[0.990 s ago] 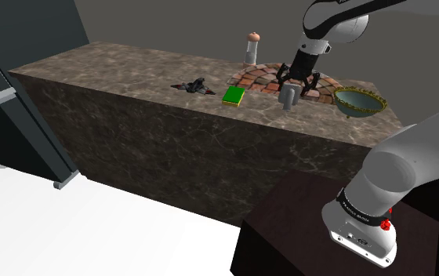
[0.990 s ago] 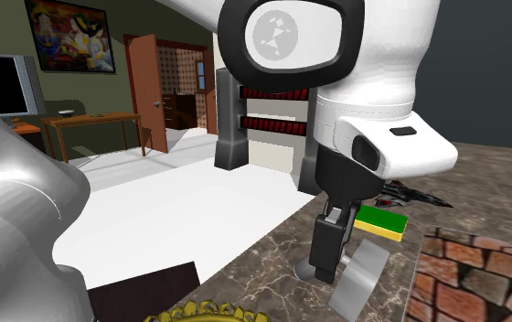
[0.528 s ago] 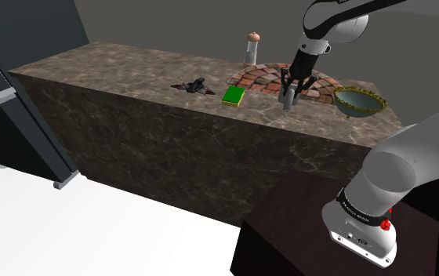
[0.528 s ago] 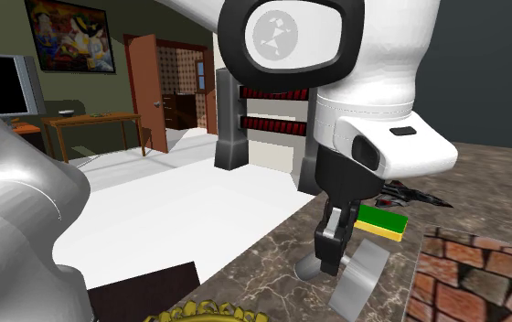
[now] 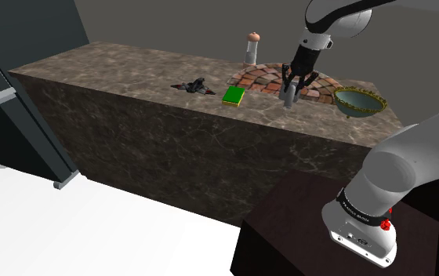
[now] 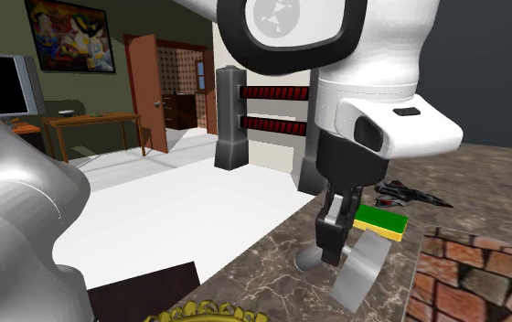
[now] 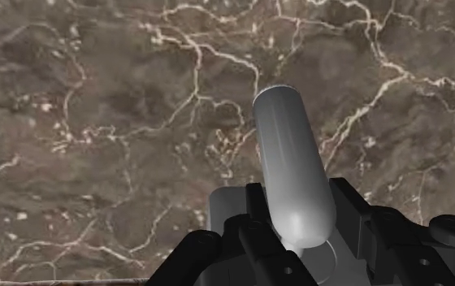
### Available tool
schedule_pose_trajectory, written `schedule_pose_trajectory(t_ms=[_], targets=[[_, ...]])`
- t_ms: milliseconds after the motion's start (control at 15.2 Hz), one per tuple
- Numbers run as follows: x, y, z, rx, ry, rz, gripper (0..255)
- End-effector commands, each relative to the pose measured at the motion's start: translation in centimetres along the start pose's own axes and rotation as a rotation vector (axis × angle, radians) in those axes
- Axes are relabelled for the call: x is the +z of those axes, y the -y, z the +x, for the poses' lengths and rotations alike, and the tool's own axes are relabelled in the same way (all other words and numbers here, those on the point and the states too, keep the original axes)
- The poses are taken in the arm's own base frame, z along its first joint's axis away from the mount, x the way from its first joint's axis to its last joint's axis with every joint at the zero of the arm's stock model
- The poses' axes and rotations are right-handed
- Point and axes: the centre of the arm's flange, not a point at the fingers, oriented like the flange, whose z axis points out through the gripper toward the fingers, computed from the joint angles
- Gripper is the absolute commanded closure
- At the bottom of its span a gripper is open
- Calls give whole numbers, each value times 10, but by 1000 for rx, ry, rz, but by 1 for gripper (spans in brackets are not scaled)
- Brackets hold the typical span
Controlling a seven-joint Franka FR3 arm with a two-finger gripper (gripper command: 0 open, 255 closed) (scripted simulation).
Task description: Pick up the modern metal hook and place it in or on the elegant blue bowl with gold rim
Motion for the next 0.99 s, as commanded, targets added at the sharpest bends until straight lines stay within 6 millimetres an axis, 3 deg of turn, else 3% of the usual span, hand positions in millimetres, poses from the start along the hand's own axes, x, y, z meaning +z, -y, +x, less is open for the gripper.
schedule_pose_trajectory(t_ms=[0, 924], targets=[[-11, 1, -1, 0, 0, 0, 255], [-84, 11, -6, 0, 0, 0, 255]])
